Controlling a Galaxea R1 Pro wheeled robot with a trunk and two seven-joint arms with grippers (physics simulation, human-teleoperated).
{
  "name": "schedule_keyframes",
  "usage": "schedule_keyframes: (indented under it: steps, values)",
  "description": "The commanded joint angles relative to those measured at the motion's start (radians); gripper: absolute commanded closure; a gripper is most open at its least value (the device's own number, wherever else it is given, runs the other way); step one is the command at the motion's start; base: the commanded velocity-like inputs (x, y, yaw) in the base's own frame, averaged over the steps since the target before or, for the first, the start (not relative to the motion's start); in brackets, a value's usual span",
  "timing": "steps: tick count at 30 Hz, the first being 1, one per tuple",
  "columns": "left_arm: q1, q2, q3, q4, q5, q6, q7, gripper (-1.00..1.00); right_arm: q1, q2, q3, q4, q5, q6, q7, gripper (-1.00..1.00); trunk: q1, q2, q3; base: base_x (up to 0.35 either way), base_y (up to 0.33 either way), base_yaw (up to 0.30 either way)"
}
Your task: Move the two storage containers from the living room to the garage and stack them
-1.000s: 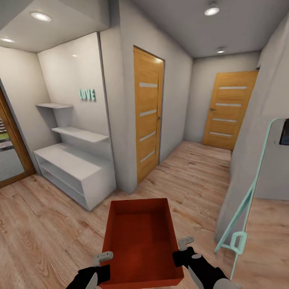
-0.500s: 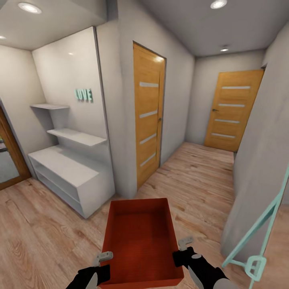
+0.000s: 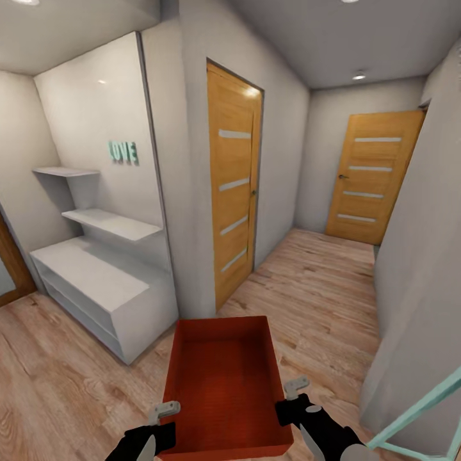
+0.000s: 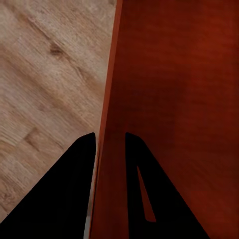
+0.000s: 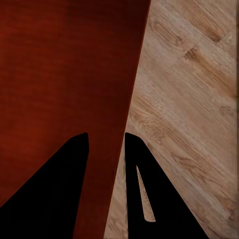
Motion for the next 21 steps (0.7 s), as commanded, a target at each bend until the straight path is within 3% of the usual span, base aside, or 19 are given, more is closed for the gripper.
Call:
schedule_keyframes:
  steps: [1, 12, 21]
  values:
    - [0.000, -0.001, 0.000, -0.004, -0.022, -0.011, 0.012, 1.00, 0.000, 0.036, -0.012, 0.001, 0.002, 0.006, 0.031, 1.00, 0.001, -0.001, -0.001, 0.323, 0.000, -0.212]
    - [0.000, -0.001, 0.000, -0.004, -0.022, -0.011, 0.012, 1.00, 0.000, 0.036, -0.012, 0.000, 0.002, 0.006, 0.031, 1.00, 0.001, -0.001, -0.001, 0.323, 0.014, -0.247]
    - [0.000, -0.001, 0.001, -0.004, -0.022, -0.011, 0.012, 1.00, 0.000, 0.036, -0.012, 0.001, 0.002, 0.006, 0.031, 1.00, 0.001, -0.001, -0.001, 0.323, 0.090, -0.037]
